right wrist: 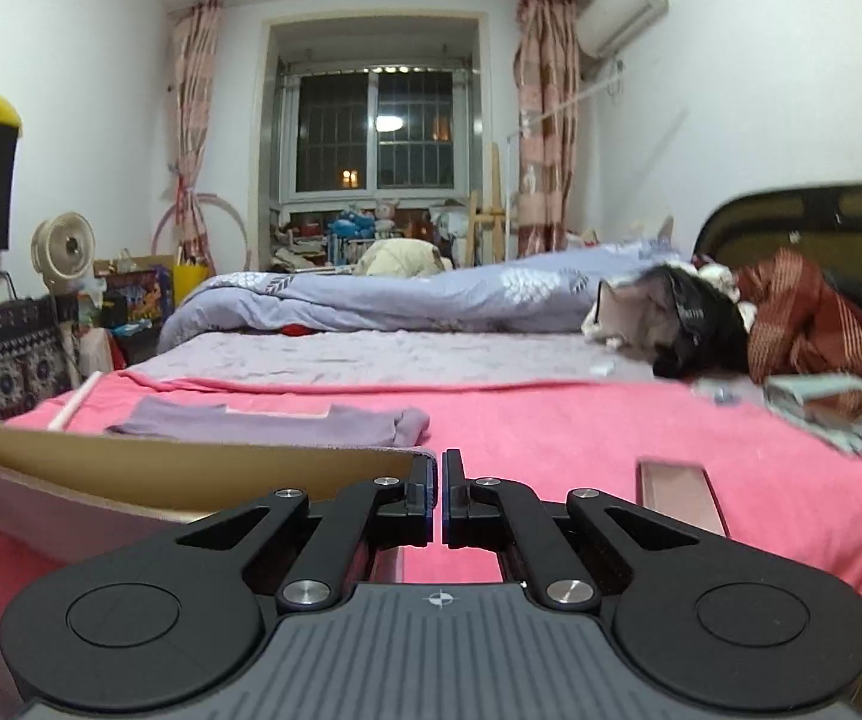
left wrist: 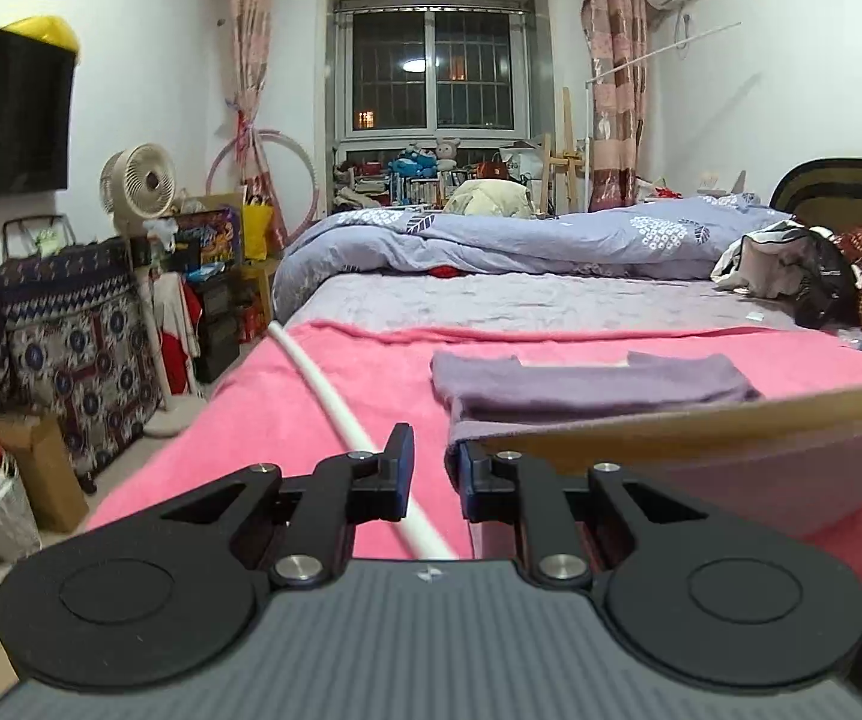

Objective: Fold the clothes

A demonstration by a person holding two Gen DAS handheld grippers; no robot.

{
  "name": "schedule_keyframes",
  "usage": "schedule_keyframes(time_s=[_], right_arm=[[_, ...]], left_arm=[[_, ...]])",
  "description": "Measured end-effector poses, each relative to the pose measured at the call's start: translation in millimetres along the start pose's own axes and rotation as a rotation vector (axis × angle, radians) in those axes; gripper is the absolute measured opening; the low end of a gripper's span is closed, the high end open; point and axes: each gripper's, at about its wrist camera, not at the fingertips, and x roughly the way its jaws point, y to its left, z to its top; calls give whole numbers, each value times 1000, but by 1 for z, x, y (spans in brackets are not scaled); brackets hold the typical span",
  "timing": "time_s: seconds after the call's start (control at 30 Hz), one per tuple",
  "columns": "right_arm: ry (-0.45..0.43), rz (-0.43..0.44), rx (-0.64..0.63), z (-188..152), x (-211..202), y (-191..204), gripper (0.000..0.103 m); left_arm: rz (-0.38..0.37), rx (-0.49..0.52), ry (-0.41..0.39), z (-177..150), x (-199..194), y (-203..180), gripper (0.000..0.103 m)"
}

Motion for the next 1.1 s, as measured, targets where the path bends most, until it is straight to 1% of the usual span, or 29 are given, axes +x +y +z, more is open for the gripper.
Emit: schedule_keyframes(time_s=[0.07,0.23,0.33,0.4,0.43,0.5,0.53,0.57,0.6,0.63,0.7,0.73,0.8,0.87,0.9,0.97,1.03,1.07,1.1], right_arm=[[-17,-15,-6,9,26,3,4],[-9,-29,49,42,114,-1,4],[5,-45,43,59,174,4,4],[39,-50,39,66,219,7,4],[51,-58,45,68,243,8,4],[103,-74,53,66,290,11,4],[139,-61,69,62,313,11,4],[176,-47,84,58,337,11,4],[223,-42,99,52,360,11,5],[283,-44,98,44,380,13,7],[391,-40,84,30,415,17,9],[399,-33,79,29,419,17,14],[413,-17,71,28,428,17,28],[351,25,124,40,423,7,64],[322,33,176,49,419,-1,67],[264,50,281,68,413,-17,68],[232,96,359,79,404,-29,68],[228,142,365,83,400,-30,66],[241,189,341,85,395,-25,65]], left_arm=[[-2,5,9,17,30,-1,25],[-2,1,103,68,133,-3,26],[23,44,143,88,192,-12,26],[40,72,181,97,235,-19,29],[45,82,206,97,256,-22,32],[69,106,277,93,295,-26,40],[83,119,317,89,314,-28,47],[98,133,356,86,333,-31,51],[111,139,397,83,350,-32,59],[121,129,441,80,364,-31,63],[135,101,520,76,388,-28,68],[122,69,535,77,393,-24,70],[103,-3,537,81,397,-13,77],[83,-84,543,85,400,-1,83],[72,-128,547,87,402,6,83],[67,-214,554,91,403,19,83],[113,-296,570,97,409,32,83],[137,-324,580,97,413,40,83],[154,-349,591,95,417,47,84]])
